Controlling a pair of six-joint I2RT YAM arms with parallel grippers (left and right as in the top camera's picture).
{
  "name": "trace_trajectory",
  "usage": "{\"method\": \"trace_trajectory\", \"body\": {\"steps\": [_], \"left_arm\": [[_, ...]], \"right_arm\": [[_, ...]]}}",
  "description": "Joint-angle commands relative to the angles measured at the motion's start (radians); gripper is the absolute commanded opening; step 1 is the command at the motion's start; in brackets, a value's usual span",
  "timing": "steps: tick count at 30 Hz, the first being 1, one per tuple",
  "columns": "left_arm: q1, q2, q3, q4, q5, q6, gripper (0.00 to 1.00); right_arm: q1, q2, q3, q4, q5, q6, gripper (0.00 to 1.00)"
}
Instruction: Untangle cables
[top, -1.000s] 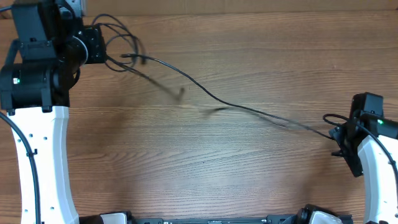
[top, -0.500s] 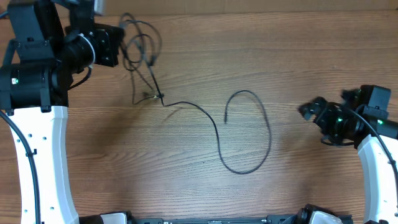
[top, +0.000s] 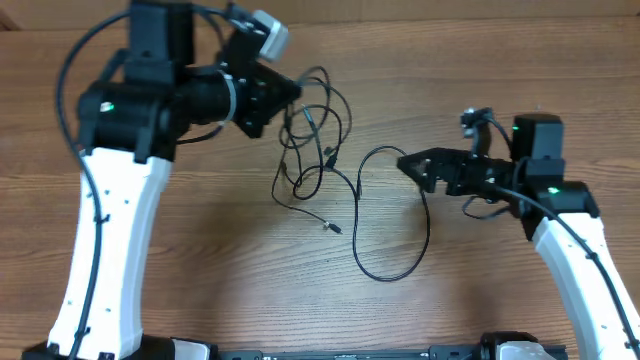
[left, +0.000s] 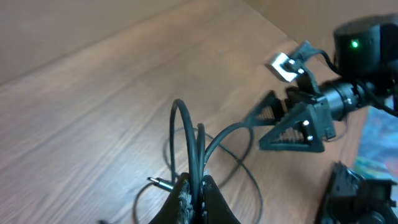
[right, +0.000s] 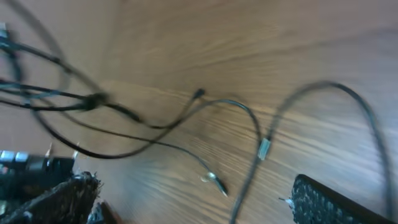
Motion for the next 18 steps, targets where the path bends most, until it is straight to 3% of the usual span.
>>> {"method": "trace_trajectory", "body": {"steps": [1,12,15,18], "left_arm": [[-0.066,0.019,0.021,0.000,-0.014,0.035,0.04],[-0.152,0.033,0.021,0.071,-0.060,-0.014,0.04],[-0.152,0.033,0.021,0.090,-0.059,-0.039,0.04],[-0.152,0.033,0.021,0.103,-0.058,-0.073,0.04]], "right_arm": [[0.080,0.001,-0.004,0.083,-0.034,0.047,0.98],[0.320,0.001,-0.004,0.170,0.061,0.061,0.96],[0.347,0.001,-0.004,0.171,0.064,0.067,0.88],[0.364,0.001,-0.004,0.171,0.064,0.070,0.73]]}}
